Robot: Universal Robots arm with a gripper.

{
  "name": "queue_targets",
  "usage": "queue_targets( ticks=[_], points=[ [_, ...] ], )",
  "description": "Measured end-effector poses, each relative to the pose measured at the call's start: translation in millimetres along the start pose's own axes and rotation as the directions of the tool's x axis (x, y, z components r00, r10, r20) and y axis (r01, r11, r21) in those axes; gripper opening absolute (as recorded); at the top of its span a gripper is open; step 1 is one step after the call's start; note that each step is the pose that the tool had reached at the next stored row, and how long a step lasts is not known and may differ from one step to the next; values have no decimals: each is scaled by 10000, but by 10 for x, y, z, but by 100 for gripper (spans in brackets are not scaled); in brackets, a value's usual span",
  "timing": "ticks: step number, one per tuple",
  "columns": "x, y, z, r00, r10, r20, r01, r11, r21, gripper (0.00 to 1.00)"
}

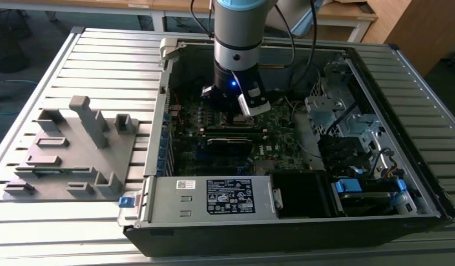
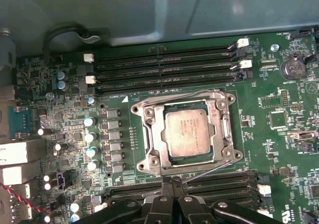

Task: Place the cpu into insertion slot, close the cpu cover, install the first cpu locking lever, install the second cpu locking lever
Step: 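Install the second cpu locking lever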

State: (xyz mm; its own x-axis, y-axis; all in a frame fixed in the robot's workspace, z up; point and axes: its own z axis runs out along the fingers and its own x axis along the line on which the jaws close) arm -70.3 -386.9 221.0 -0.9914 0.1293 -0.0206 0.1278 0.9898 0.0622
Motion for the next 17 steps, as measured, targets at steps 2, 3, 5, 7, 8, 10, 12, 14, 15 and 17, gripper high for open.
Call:
queue_targets(
  ticks=[2,3,5,7,8,10,12,14,15,17],
  points=[
    [7,-2,7,10000,0,-1,0,10000,3,10],
    [7,-2,7,10000,0,-2,0,10000,3,10],
    [8,-2,10,10000,0,0,0,10000,1,10],
    [8,-2,11,10000,1,0,-1,10000,1,10],
    [7,-2,13,10000,0,0,0,10000,0,10],
    [7,-2,16,10000,0,0,0,10000,-1,10],
    [8,-2,16,10000,0,-1,0,10000,1,10],
    [8,-2,17,10000,0,0,0,10000,1,10],
    [8,-2,17,10000,0,0,0,10000,1,10],
    [8,-2,20,10000,0,0,0,10000,-1,10]
  ],
)
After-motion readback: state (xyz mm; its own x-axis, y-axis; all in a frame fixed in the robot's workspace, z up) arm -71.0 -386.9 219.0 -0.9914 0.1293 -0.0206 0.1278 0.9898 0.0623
